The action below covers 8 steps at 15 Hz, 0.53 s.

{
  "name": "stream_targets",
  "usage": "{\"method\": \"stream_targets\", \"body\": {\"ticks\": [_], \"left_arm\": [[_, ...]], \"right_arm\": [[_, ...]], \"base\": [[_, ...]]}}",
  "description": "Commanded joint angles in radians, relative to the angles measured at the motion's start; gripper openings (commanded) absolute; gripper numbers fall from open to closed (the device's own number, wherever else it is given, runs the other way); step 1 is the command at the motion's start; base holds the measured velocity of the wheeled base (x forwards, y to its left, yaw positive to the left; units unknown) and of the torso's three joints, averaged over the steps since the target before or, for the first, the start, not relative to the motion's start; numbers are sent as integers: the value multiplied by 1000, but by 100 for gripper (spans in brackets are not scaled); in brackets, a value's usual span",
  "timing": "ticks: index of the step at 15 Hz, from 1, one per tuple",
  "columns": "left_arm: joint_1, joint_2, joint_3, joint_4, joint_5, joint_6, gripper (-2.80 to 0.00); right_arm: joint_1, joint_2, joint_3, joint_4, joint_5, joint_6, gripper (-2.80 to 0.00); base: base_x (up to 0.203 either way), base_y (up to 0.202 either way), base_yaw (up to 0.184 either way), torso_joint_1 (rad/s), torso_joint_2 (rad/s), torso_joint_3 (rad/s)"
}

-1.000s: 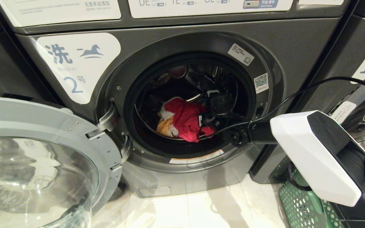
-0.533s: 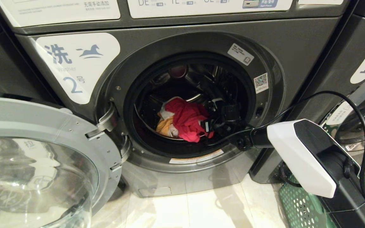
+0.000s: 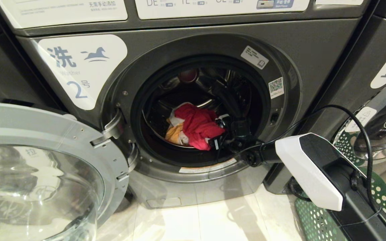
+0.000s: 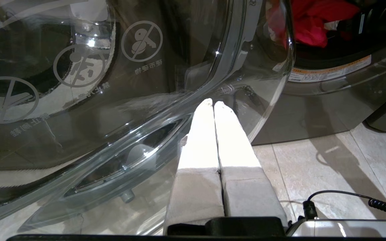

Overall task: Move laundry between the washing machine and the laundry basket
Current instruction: Pick a cloth and place it into the basket

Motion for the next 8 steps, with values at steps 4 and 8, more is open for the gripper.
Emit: {"method": "stream_targets", "body": {"ticks": [4, 8], "left_arm": [[0, 0, 0, 0, 0, -1, -280], [0, 0, 0, 0, 0, -1, -280]], "right_arm": [[10, 39, 0, -15, -2, -6, 0], [11, 38, 0, -17, -8, -7, 0]], "base": [[0, 0, 0, 0, 0, 0], [0, 0, 0, 0, 0, 0]]}}
